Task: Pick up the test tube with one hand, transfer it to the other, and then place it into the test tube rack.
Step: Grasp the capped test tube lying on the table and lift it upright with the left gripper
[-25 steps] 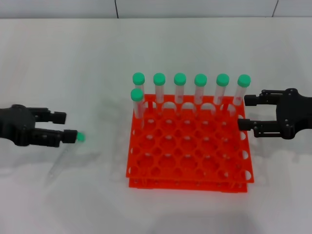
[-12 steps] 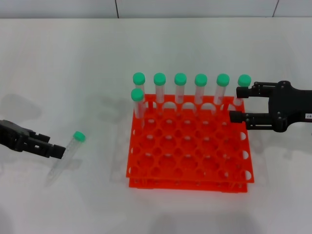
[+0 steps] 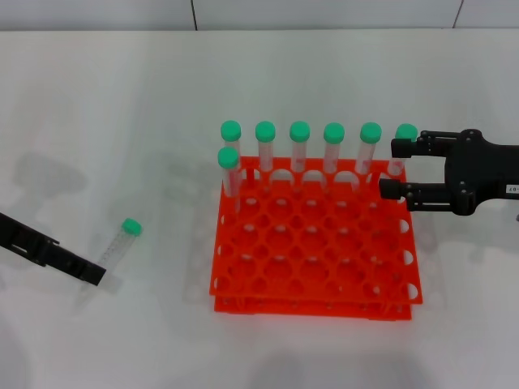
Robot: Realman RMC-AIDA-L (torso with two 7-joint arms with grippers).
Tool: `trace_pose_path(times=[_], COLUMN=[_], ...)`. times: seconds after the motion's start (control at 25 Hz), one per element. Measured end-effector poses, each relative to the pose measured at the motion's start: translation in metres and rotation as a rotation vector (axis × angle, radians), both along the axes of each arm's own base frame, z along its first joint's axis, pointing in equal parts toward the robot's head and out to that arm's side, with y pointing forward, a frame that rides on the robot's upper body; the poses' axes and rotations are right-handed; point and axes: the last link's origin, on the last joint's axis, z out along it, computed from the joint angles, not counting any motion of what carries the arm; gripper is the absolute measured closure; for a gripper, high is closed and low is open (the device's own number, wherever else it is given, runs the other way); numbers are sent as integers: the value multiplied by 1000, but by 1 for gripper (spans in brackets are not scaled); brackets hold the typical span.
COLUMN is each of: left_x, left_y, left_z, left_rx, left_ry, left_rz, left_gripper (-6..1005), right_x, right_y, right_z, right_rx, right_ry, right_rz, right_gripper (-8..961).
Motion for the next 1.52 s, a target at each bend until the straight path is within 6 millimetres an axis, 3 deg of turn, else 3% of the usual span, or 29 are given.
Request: trace_pose_path(times=[0.44,1.28,1.52], left_x=[-5,-2,3], left_y=[3,7,11], left_z=[-16,-22,-22], left_rx=[-34,-58,-76], left_ry=[62,98,126], left_rz=[19,-2,-14], left_gripper=[162,167,394], right_x=[0,0,0], right_y=[0,0,0], right_z=[0,0,0], right_rx=[0,-1,0], right_ry=[1,1,1], right_rz=[0,-1,-1], right_gripper=[248,249,250])
